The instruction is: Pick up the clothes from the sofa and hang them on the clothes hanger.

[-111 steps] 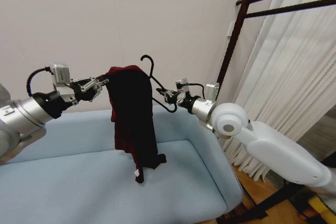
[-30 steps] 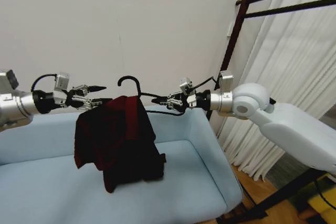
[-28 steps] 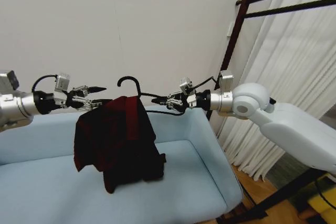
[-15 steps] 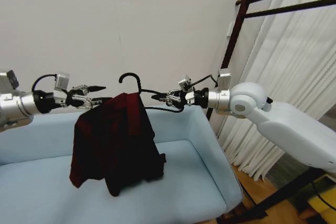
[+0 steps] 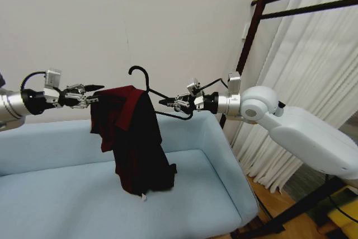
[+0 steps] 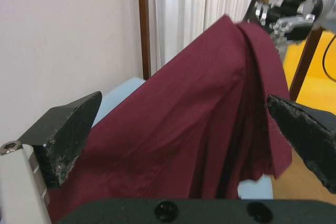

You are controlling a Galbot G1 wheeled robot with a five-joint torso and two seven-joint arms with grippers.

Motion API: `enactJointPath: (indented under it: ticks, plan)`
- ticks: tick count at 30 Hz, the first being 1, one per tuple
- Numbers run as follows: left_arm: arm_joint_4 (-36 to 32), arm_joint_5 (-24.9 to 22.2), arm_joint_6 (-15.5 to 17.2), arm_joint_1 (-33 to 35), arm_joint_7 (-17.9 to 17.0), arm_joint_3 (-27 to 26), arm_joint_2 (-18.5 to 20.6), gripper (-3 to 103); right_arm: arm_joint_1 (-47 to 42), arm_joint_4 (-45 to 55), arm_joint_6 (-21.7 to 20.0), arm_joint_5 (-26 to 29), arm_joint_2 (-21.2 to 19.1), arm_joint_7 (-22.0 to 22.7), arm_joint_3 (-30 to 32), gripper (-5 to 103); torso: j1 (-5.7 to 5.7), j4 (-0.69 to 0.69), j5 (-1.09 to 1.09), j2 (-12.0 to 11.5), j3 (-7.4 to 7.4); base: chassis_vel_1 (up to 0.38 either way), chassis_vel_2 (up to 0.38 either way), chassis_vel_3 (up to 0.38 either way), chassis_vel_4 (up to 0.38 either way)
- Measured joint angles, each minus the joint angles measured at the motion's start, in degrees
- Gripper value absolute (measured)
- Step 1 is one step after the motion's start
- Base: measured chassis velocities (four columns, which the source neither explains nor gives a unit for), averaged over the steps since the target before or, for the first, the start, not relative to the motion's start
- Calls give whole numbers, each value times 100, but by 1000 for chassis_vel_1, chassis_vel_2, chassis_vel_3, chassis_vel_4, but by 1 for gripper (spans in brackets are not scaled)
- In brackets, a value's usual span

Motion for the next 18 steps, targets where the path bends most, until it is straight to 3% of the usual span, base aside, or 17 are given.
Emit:
enactJointPath:
  ticks: [5, 13, 18]
  plan:
    - [86, -4, -25, 53, -50, 9, 150, 100, -46, 63, 28, 2, -33, -103, 28, 2, 0, -1, 0, 0, 0, 0, 0, 0, 0]
    - [156, 85, -67, 183, 256, 25, 486, 103, -27, 149, 32, 25, -30, -214, 31, 2, 0, 0, 0, 0, 0, 0, 0, 0, 0]
    - [150, 91, -101, 232, 331, 24, 573, 90, -57, 163, 31, 11, -47, -237, 41, 2, 0, -1, 0, 0, 0, 0, 0, 0, 0]
